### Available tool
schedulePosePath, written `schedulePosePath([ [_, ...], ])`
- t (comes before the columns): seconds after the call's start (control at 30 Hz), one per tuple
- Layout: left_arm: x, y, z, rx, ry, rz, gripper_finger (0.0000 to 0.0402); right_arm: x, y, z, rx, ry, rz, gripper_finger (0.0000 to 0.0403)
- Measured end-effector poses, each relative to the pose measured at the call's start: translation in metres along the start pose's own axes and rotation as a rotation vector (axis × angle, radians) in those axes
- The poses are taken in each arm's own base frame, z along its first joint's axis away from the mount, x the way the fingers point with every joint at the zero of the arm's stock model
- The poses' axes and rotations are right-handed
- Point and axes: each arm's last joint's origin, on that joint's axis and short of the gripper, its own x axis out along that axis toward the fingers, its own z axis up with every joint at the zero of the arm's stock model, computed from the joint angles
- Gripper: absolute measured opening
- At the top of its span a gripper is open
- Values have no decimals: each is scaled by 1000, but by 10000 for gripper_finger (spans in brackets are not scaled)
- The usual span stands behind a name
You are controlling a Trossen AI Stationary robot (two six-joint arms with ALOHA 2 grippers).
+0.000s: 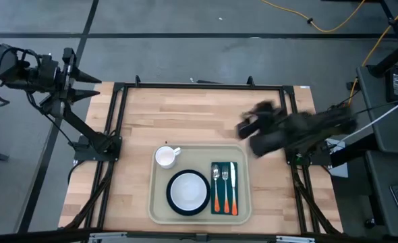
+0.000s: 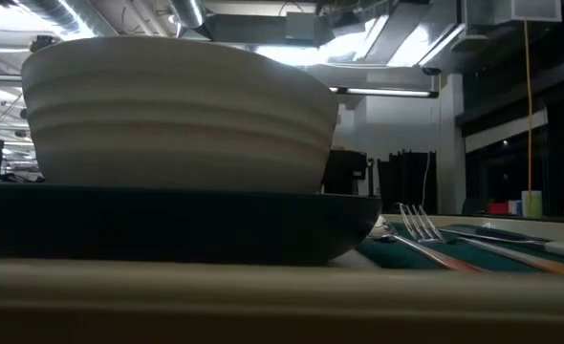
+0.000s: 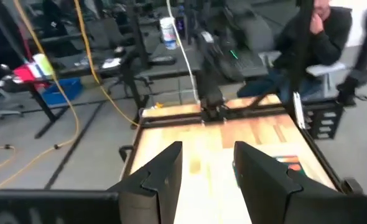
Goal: Set up tray
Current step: Return to Home Position
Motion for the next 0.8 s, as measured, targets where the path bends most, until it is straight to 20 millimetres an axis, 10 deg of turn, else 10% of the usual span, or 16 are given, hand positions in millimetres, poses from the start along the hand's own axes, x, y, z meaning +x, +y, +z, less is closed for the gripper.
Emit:
schedulePosePath([
  [0.37, 20, -18, -8, -15, 91, -64, 141, -45, -168, 81, -268, -290, 236, 183],
  [0.6, 44, -31, -32, -202, 73, 71, 141, -59, -239, 42, -313, -526, 547, 183],
  [0.8, 75, -51, -81, -376, -29, 98, 141, -19, -257, -18, -86, -384, 621, 177],
])
